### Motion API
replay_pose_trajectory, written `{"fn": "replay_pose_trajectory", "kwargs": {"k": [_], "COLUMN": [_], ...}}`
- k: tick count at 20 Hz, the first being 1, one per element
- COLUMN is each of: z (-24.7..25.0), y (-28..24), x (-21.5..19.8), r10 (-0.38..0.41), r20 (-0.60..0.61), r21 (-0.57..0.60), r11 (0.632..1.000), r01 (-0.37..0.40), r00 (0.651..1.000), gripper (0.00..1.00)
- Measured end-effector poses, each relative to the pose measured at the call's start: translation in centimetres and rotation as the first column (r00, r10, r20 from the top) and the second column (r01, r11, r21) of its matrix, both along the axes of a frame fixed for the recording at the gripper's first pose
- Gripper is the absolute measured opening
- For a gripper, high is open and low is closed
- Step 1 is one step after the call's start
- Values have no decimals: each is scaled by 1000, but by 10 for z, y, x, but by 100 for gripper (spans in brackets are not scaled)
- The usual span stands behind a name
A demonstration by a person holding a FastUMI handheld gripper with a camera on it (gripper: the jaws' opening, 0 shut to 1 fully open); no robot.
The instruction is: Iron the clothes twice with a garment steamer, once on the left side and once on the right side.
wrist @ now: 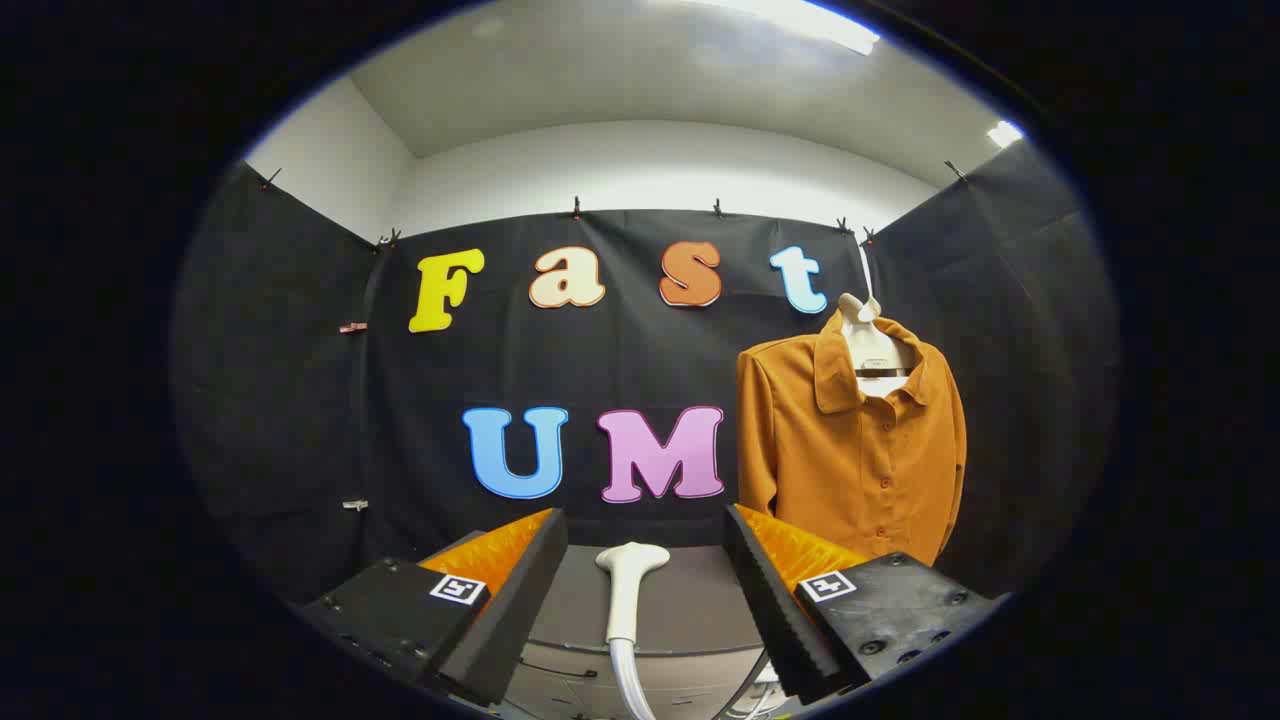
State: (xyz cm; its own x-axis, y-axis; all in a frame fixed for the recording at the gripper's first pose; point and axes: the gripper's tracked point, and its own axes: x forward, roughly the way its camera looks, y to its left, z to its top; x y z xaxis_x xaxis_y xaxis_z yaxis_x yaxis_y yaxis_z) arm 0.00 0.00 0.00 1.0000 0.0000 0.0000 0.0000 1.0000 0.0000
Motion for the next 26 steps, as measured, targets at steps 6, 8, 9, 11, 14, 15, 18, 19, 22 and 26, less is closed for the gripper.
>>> {"fn": "replay_pose_trajectory", "kwargs": {"k": [6,8,9,11,14,15,18,19,22,26], "z": [4,4,5,6,7,7,6,7,5,4], "y": [3,3,4,6,10,10,13,13,15,20], "x": [-5,-6,-7,-8,-9,-9,-9,-9,-8,-10], "r10": [6,7,7,9,14,15,20,20,20,14], "r20": [14,14,14,17,20,19,15,16,16,10], "r21": [-5,-8,-8,-9,-10,-11,-9,-9,-12,-14], "r11": [1000,1000,1000,1000,1000,1000,1000,1000,1000,1000], "r01": [-6,-7,-7,-9,-13,-15,-20,-20,-20,-14], "r00": [1000,1000,1000,1000,1000,1000,1000,1000,1000,1000], "gripper": [98,98,98,98,98,98,98,98,98,98]}}
